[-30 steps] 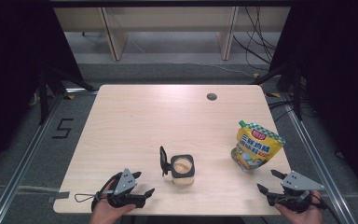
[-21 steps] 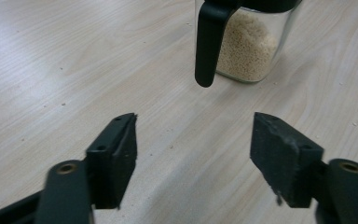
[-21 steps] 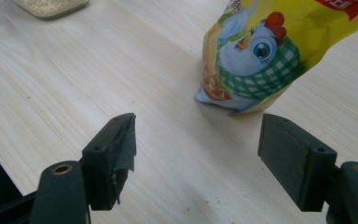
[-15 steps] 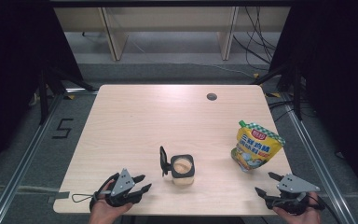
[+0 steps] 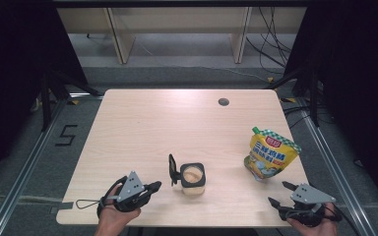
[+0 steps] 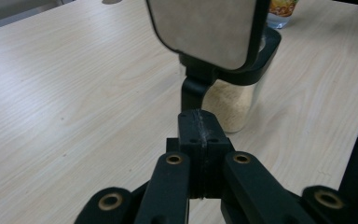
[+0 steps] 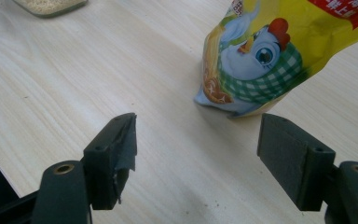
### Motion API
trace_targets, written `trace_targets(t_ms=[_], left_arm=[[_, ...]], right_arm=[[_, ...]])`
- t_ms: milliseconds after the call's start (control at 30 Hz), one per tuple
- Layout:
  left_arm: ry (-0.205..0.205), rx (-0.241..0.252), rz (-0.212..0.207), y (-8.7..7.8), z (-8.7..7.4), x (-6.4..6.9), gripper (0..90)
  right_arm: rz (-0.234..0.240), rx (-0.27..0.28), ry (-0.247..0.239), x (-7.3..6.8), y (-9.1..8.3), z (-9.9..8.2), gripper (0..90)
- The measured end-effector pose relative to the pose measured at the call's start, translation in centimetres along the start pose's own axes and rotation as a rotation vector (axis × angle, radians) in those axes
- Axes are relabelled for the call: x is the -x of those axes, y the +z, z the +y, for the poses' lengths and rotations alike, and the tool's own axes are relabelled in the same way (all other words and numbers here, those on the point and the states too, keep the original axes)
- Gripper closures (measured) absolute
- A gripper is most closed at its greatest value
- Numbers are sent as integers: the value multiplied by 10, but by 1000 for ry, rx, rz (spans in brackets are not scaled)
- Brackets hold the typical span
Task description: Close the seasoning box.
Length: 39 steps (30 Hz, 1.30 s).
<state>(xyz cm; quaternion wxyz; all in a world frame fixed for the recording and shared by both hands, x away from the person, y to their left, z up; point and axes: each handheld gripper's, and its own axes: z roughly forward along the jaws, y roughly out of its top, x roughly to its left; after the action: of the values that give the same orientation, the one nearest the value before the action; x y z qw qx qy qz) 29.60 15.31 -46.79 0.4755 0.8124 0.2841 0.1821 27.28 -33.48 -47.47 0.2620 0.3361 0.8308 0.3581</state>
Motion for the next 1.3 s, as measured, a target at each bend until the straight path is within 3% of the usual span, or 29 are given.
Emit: trace_targets(t_ms=[67,100,167,200,367,567,600,700,1033,1067,1200,1300], left_arm=[[8,0,-1,2,5,1,891],[-8,3,-4,3,7,3,891],[26,8,-9,4,13,0,891],[8,13,-10,5,16,1,891],[30,17,-22,7,26,2,891],[29,23,-29,7,38,4,891],[49,14,-26,7,40,4,891],[35,17,-24,7,43,2,890],[54,10,-33,11,51,2,890],[54,9,-26,11,51,3,890],[54,11,-42,16,54,5,890],[56,18,-51,20,56,7,890]], right_arm=[[-1,6,1,1,0,0,293],[-1,5,3,0,0,0,293],[-1,2,1,0,0,0,293],[1,0,5,0,0,0,293],[2,-1,4,0,0,0,293],[3,-4,0,-1,1,1,293],[3,-3,1,-1,1,1,293],[1,-3,-5,0,1,1,293],[1,7,-27,1,2,1,293],[1,-4,16,-2,1,1,293],[2,-5,20,-2,1,1,293],[-1,-1,-9,0,2,1,293]])
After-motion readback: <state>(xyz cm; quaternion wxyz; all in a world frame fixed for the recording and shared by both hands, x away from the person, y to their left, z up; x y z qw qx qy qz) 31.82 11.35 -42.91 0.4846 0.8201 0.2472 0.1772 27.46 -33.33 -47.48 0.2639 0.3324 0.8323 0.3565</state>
